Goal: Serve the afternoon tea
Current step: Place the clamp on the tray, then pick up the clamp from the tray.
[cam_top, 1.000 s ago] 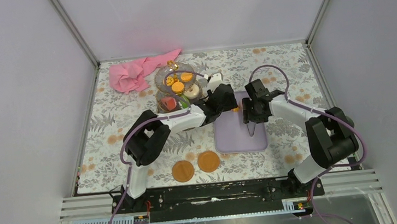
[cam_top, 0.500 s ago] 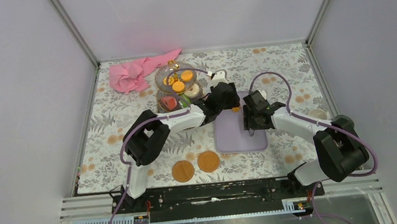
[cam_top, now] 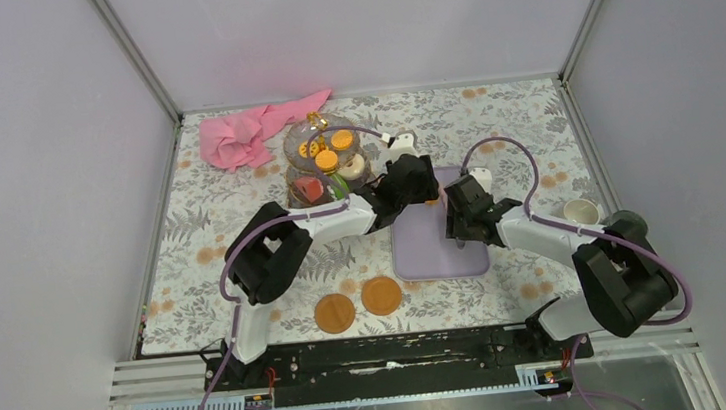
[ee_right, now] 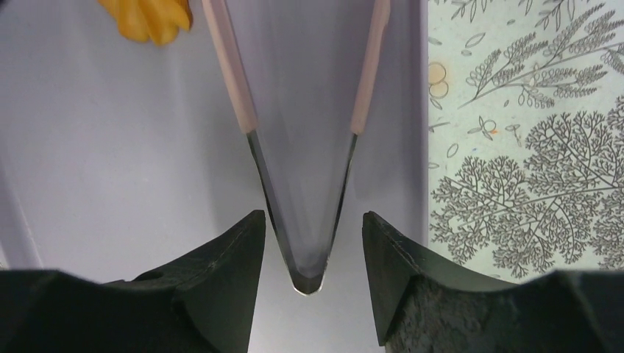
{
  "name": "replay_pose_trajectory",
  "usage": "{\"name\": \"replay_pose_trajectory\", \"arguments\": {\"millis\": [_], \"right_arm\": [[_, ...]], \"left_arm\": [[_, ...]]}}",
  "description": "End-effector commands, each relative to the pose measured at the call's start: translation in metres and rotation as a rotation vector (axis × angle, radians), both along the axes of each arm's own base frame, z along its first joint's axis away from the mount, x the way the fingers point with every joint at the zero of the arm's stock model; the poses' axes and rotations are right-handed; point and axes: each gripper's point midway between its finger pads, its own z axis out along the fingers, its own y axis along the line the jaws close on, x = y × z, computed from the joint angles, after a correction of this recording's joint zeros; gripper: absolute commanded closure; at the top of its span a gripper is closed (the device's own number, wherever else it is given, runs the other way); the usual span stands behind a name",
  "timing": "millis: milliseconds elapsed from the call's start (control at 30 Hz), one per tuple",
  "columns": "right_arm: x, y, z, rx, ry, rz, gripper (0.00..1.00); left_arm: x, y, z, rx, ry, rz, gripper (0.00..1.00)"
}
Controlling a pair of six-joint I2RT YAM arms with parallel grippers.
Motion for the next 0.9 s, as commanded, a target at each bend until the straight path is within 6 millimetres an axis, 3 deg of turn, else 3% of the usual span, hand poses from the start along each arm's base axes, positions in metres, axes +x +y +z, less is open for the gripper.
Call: {"name": "replay_pose_trajectory", "arguments": {"millis": [0, 533, 600, 700, 867], "right_arm": [[0.022, 0.007, 0.008, 0.009, -0.107, -0.039, 0.42], [0.033, -0.007, -0.015, -0.106, -0.141, -0.078, 0.42], [0.032, -0.006, -0.018, -0.104, -0.134, -0.077, 0.48], [0.028, -0.007, -0.023, -0.098, -0.122, -0.081, 0.68], [0.021, -0.010, -0.016, -0.086, -0.131, -0.094, 0.71]], "left_arm": [[0.004, -0.002, 0.026, -0.022, -0.074, -0.001, 0.39], [-0.003, 0.000, 0.023, 0.004, -0.080, 0.016, 0.39], [-0.002, 0.003, 0.021, 0.013, -0.079, 0.032, 0.39], [-0.002, 0.008, 0.019, 0.017, -0.073, 0.066, 0.39], [0.002, 0.009, 0.020, 0.000, -0.072, 0.106, 0.38]]}}
